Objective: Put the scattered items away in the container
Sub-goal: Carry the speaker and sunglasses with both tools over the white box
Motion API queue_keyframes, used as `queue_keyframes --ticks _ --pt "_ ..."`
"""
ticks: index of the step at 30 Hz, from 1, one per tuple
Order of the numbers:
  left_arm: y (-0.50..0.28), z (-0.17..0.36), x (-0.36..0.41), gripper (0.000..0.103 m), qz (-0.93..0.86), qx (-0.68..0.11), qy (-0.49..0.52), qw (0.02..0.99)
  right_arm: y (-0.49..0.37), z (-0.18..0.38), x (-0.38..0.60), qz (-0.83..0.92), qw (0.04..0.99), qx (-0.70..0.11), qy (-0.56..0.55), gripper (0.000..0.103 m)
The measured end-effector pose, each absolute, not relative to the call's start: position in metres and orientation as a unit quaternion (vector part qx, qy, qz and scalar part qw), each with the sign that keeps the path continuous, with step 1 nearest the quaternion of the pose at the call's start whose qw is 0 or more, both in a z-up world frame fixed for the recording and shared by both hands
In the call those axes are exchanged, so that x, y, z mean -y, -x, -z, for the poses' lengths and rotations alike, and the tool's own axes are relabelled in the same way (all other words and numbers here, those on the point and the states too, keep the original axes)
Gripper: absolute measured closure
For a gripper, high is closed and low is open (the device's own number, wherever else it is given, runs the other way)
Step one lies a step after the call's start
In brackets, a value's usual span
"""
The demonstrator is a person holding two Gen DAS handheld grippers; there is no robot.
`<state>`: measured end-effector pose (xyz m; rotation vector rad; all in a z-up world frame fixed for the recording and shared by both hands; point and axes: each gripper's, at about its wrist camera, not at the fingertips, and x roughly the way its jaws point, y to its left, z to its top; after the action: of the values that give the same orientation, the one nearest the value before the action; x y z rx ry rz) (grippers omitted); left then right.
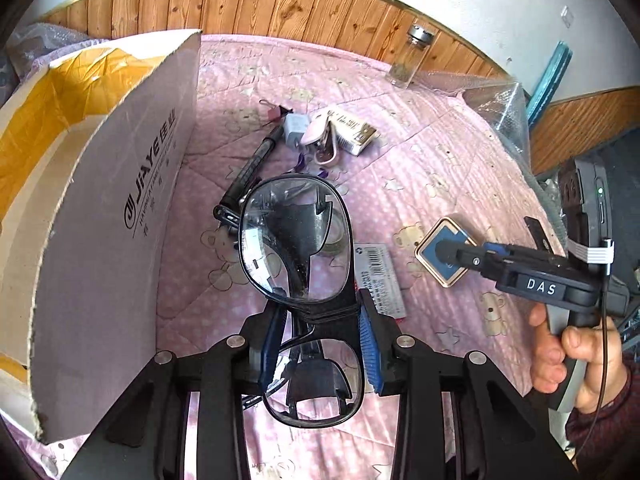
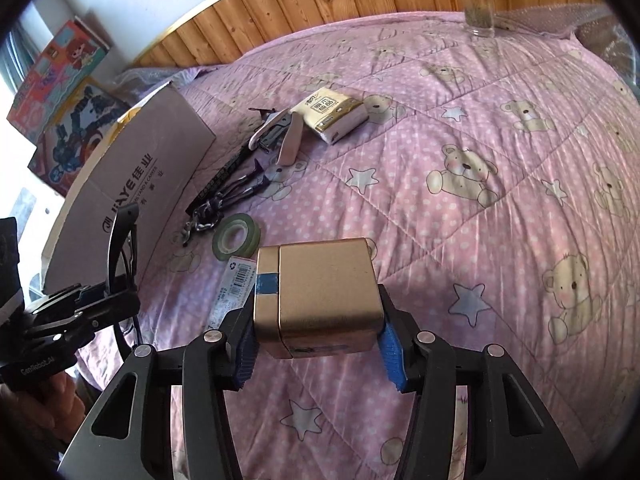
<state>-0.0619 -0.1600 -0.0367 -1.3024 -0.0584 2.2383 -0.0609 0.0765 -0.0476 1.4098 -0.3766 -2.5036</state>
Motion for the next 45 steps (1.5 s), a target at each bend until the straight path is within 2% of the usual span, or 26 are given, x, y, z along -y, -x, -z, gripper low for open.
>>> queue_keyframes --ticks 19,45 --pt "0.035 -0.014 0.159 0.067 -0.841 0.037 0.447 0.301 0.000 0.030 -0.073 0.859 0.112 0.170 -0.470 0.049" --pt "0.020 -0.061 0.213 0.067 -0.856 0.089 0.401 0.315 -0.015 -0.044 0.022 0.875 0.181 0.114 -0.435 0.049"
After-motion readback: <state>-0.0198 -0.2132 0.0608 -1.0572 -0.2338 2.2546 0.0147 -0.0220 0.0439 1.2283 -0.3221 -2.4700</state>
